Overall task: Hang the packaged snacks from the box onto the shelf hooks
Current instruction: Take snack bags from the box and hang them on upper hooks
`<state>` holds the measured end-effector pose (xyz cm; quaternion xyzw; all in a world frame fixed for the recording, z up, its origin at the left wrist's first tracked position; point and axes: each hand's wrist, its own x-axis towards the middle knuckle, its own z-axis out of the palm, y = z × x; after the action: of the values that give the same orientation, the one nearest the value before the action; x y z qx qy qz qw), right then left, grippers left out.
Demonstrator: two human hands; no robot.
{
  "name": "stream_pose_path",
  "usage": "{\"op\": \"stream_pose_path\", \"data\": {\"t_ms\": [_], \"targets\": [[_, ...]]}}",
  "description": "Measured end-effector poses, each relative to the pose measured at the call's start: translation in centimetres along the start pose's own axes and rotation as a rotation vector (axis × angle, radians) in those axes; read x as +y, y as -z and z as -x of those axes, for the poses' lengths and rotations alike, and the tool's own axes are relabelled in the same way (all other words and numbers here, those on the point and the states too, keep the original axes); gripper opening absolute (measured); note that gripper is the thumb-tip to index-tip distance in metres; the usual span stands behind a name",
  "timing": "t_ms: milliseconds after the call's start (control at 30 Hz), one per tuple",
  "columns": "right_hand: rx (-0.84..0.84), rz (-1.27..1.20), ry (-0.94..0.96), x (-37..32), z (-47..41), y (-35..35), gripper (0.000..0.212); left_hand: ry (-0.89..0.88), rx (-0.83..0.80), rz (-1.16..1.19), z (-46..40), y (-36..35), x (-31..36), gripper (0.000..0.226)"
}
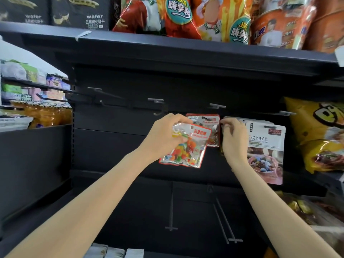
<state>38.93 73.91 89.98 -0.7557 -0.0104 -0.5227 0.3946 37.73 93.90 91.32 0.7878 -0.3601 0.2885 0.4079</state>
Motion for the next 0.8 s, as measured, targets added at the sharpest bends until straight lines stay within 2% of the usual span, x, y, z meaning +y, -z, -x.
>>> {"op": "stream_pose_path", "data": {"t_ms": [67,133,233,433,800], "targets": [[-0.032,-0.179,0.036,-0.6,1.3,1.4,0.016,-0.01,-0.016,0.083,-0.4,-0.7,0.4,0.038],[-0.167,-0.305,0.052,-1.5,1.8,2.2,0.017,-0.027,-0.011,0.163,-1.1,-1.5,1.0,0.038],[-0.204,-0.232,0.137,-1.5,1.3,2.7,0.023,-0.061,0.037,0.12,-2.2,-3.2,1.8,0.043],[-0.141,-0.051,0.112,-0.7,-0.3,1.9,0.028,-0.018,0.128,0.013,-3.5,-4.9,0.9,0.049],[-0.107,0.046,0.102,-0.2,-0.2,0.9,0.033,0.001,0.096,-0.069,-3.9,-5.7,-0.3,0.048]]}}
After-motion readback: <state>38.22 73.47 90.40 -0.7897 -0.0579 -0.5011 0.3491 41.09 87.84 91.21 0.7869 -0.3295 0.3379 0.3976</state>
